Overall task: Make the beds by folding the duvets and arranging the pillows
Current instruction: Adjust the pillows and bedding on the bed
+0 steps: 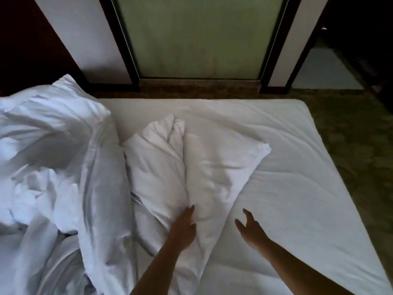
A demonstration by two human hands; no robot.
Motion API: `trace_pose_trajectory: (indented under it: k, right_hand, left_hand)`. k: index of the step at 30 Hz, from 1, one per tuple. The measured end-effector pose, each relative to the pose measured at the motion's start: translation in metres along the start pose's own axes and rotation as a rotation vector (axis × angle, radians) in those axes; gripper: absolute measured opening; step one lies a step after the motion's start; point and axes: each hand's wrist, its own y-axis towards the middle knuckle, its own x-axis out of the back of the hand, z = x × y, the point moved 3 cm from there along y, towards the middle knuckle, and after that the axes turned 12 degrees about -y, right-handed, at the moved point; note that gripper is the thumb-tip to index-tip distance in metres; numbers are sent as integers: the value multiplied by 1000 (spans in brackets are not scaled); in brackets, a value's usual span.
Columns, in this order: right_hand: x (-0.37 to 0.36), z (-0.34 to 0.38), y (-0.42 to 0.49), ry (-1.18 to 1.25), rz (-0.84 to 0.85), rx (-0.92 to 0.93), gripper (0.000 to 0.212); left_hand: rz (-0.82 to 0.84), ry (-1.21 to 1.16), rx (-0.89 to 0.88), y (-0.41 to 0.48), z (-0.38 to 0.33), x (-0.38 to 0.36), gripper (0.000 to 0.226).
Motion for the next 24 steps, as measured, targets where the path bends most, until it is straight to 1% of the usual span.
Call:
trace_pose_trajectory:
  k: [1,2,3,5,7,8,10,12,14,17,18,20,22,23,24]
  right_hand:
    - [-15,7,8,65,20,-23,71]
    - [-31,15,17,104,38,-26,80]
    - [-45,23,25,107,53,-28,90]
    - [-68,41,33,92,87,6,102]
    - [-88,60,37,196,130,46,104]
    - [-95,70,39,296,134,40,102]
    - [-100,79,44,404,67,-9,88]
    - [-102,78,48,390,39,-19,74]
    - [-97,71,44,335,78,1,58]
    - [-81,66,23,331,115,73,32]
    - [-75,65,15,331,108,96,27]
    - [-60,60,7,301,86,106,28]
    - [-43,53,2,300,90,138,28]
    - [-34,46,1,296,94,160,25]
    - [-24,37,-2,266,85,187,24]
  left_hand:
    - [37,7,47,1,7,-3,54]
    - [40,91,40,6,14,-10,54]
    - [34,119,4,10,23,-20,56]
    - [10,32,18,6,34,-32,57]
    - [-12,-33,22,-4,35,-36,58]
    - [-10,-11,-7,-7,34,-38,61]
    - [-35,80,-57,-8,35,-40,78]
    - [-47,205,-56,-7,28,-37,86]
    - [-61,310,-37,-6,19,-37,88]
    - [-66,339,-12,-7,-11,-37,91]
    - [-47,364,-23,-7,-27,-37,91]
    - [-14,395,-35,-4,-57,-29,90]
    - [119,397,-23,4,-71,-24,83]
    - [209,375,32,6,-78,-19,83]
    - [260,366,63,8,-85,-13,86]
